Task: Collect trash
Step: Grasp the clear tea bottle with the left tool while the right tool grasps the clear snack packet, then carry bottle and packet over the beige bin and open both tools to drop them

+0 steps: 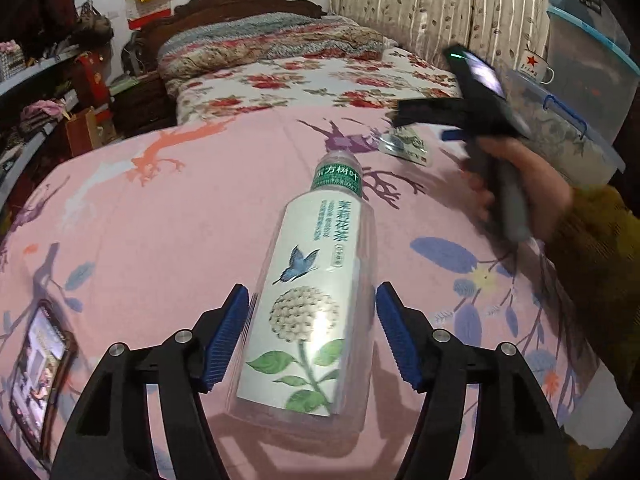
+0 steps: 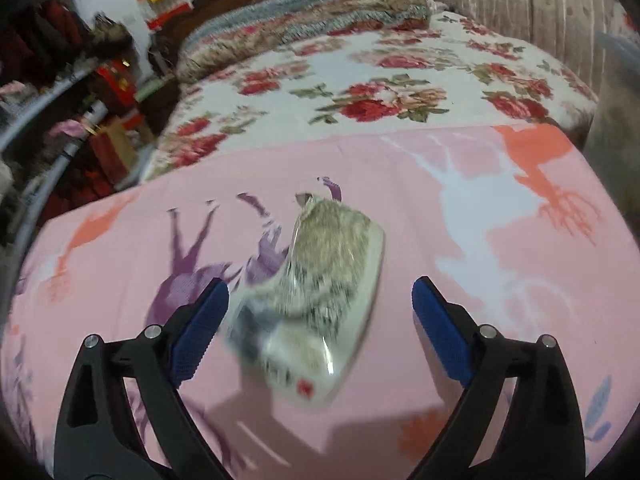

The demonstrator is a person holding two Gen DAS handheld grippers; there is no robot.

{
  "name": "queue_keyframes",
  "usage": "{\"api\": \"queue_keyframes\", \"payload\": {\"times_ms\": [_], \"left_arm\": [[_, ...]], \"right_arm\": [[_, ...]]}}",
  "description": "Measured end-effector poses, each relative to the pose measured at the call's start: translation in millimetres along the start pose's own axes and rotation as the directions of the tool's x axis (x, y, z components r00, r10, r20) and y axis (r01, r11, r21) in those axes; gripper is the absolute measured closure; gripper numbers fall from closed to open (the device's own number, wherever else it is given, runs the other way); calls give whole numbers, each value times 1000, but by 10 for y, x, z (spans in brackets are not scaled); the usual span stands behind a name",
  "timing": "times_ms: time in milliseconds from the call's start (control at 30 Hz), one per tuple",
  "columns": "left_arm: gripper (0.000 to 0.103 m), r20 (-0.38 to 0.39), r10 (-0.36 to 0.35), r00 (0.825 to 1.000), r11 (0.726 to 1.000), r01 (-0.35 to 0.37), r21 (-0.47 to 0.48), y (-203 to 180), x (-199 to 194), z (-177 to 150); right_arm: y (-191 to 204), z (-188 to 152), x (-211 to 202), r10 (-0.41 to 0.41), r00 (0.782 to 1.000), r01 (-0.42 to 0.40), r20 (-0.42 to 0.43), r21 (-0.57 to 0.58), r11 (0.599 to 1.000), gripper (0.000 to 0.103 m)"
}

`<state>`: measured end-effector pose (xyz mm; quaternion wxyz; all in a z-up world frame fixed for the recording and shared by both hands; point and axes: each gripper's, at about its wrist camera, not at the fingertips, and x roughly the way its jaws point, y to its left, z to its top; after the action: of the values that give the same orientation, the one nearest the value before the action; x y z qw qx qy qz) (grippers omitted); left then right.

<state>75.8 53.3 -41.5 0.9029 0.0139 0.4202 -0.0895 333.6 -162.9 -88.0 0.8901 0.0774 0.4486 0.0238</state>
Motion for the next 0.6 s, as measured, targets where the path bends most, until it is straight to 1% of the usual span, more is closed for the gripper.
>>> {"api": "queue_keyframes", "payload": {"times_ms": [33, 67, 100, 133, 167, 233, 333, 367, 400, 433, 467, 500, 533, 600], "left_arm": [[33, -10, -4, 1000, 1000, 4, -4, 1, 29, 4], [29, -18, -4, 1000, 1000, 4, -10, 6, 50, 13], [24, -14, -7, 1000, 1000, 7, -16, 9, 64, 27], [24, -10, -9, 1000, 1000, 9, -19, 9, 67, 35], [23, -3, -8, 1000, 1000, 8, -21, 14, 69, 59], [15, 8, 0, 1000, 1000, 1, -23, 21, 89, 89], [15, -6, -3, 1000, 1000, 3, -27, 2, 166, 109], [15, -10, -7, 1000, 1000, 7, -27, -7, 189, 102], [19, -16, -11, 1000, 1000, 11, -25, -32, 207, 85], [29, -24, -16, 1000, 1000, 15, -22, -56, 233, 65], [37, -39, -25, 999, 1000, 24, -19, -83, 263, 38], [41, -44, -23, 999, 1000, 22, -16, -104, 278, 15], [42, -35, -19, 999, 1000, 18, -13, -118, 273, -5], [43, -35, -38, 999, 999, 38, -10, -158, 256, -32]], "right_arm": [[22, 37, 99, -20, 1000, 20, -24, -3, 1000, 11], [20, 40, 160, -33, 998, 33, -46, -7, 999, 16], [33, 40, 179, -56, 998, 56, -38, -21, 998, 25], [53, 22, 159, -91, 996, 90, -25, -45, 995, 44], [48, -23, 122, -56, 998, 54, -26, -54, 997, 46], [37, -127, 37, -18, 999, 16, -29, -68, 998, 48], [6, -379, -177, 49, 998, -54, -44, -102, 993, 49], [-6, -481, -263, 79, 996, -85, -52, -108, 991, 49], [-32, -610, -377, 110, 992, -116, -58, -114, 987, 49], [-63, -755, -505, 137, 989, -143, -62, -120, 982, 49], [-81, -876, -604, 151, 987, -158, -62, -128, 979, 49], [-119, -1042, -753, 165, 985, -171, -59, -142, 975, 49], [-164, -1182, -890, 170, 984, -176, -50, -153, 973, 49], [-270, -1440, -1147, 174, 984, -176, -24, -161, 971, 49]]}}
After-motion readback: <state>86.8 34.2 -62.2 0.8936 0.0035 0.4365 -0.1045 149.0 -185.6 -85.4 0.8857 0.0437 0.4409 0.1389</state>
